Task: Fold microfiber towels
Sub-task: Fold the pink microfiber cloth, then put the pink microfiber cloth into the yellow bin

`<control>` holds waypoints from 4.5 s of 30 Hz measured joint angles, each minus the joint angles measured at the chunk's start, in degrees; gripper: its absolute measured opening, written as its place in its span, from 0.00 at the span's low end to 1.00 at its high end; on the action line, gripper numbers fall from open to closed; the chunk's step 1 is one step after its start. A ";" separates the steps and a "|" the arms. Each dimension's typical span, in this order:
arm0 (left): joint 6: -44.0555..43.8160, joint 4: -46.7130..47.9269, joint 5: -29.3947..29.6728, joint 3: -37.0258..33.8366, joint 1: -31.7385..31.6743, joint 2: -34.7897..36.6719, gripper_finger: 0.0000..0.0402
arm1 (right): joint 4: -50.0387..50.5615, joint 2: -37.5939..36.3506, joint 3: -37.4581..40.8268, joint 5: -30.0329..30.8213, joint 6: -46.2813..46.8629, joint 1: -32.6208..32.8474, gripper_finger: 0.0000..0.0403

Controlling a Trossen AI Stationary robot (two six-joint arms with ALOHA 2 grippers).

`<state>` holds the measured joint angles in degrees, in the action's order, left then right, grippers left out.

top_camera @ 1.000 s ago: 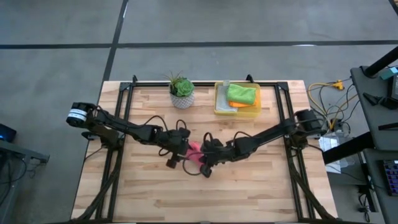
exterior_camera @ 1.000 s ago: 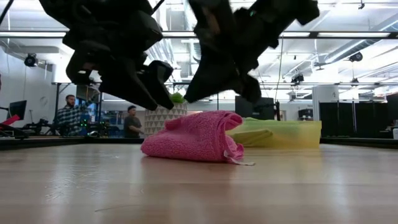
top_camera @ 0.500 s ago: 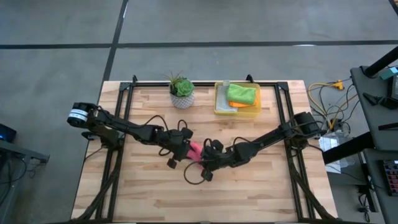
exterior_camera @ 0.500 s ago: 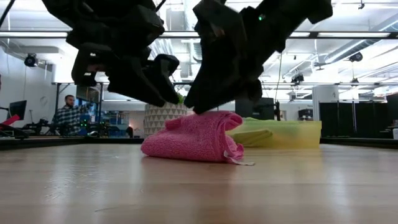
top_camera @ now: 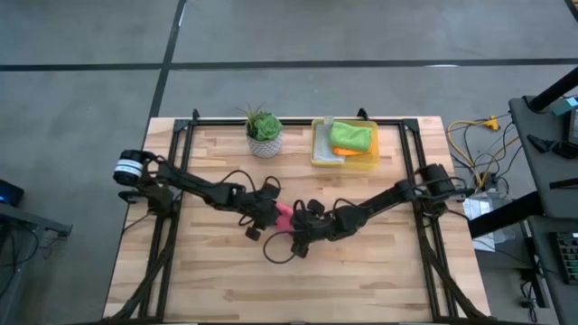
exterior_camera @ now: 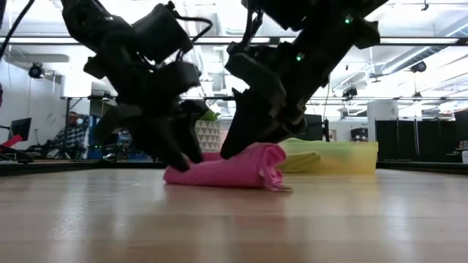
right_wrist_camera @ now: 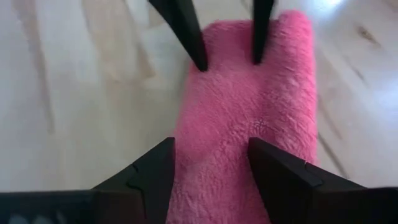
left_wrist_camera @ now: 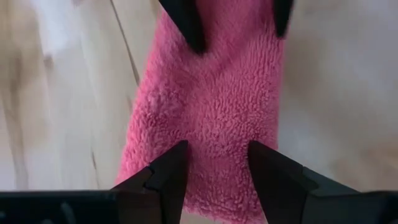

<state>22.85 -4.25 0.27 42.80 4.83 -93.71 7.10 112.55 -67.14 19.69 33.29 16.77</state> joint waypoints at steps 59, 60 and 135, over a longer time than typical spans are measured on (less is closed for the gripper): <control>-3.07 5.81 5.33 2.44 -14.18 2.86 0.03 | 1.37 -3.84 0.18 -16.79 0.19 -5.65 0.20; -3.07 5.81 5.25 2.43 -14.15 2.26 0.03 | 1.56 -3.60 0.18 -17.06 0.19 -5.67 0.16; -16.48 11.69 -9.11 2.12 -8.25 -0.26 0.00 | -9.35 6.29 4.89 18.51 -63.41 -1.51 0.60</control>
<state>6.37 7.44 -8.84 44.93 -3.42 -93.97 -2.25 118.85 -62.24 38.21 -30.12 15.25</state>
